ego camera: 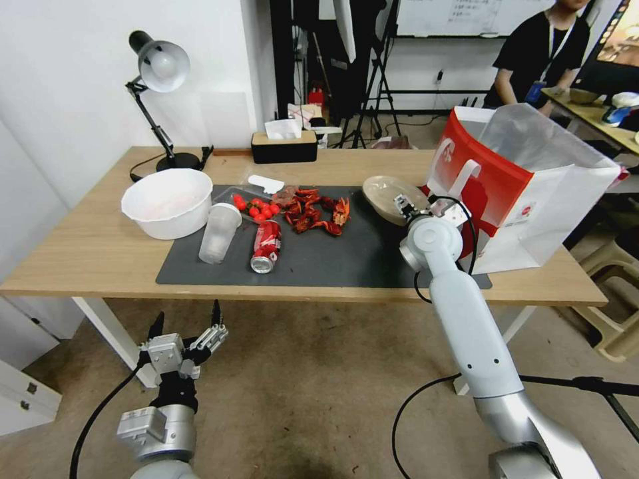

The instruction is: Pick up the trash from the table and place it into the takeout bag.

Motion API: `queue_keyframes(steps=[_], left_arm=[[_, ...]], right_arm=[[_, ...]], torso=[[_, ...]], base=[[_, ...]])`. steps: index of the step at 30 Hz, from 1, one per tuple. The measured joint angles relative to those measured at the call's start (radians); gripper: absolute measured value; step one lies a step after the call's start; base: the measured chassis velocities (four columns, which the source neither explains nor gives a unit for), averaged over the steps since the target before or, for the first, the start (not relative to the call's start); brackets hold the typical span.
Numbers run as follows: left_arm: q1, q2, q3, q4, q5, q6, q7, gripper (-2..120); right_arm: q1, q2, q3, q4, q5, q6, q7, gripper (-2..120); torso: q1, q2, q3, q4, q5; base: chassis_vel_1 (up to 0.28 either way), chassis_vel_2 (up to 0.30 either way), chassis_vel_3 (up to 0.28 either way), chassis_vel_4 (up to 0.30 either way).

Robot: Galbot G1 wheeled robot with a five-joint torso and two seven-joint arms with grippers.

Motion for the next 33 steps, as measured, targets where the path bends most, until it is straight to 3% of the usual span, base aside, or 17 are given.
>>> queue_keyframes(steps=[3,15,25,27,33], left_arm=[[-0.001,0.002,0.002,0.004,0.0,0.0,0.0,100],[-0.002,0.002,0.008,-0.002,0.002,0.002,0.0,100],[0.001,0.003,0.008,-0.008,0.003,-0.002,-0.001,100],[0.002,0.003,0.009,-0.01,0.004,-0.003,-0.001,100],[0.003,0.003,0.009,-0.015,0.005,-0.004,-0.002,100]], right_arm=[[-0.007,0.0,0.002,0.005,0.003,-0.003,0.004,73],[-0.026,-0.018,0.006,0.034,0.027,-0.006,0.006,44],[-0.038,-0.025,0.008,0.046,0.031,-0.007,0.008,28],[-0.041,-0.028,0.008,0.05,0.032,-0.007,0.008,18],[-0.048,-0.033,0.009,0.058,0.033,-0.007,0.01,11]], torso=[[0.0,0.0,0.0,0.0001,0.0001],[0.0,0.0,0.0,0.0005,0.0003],[0.0,0.0,0.0,0.0005,0.0003],[0.0,0.0,0.0,0.0005,0.0002],[0.0,0.0,0.0,0.0002,0.0003]], base=[[0.0,0.0,0.0,0.0],[0.0,0.0,0.0,0.0],[0.0,0.0,0.0,0.0],[0.0,0.0,0.0,0.0],[0.0,0.0,0.0,0.0]])
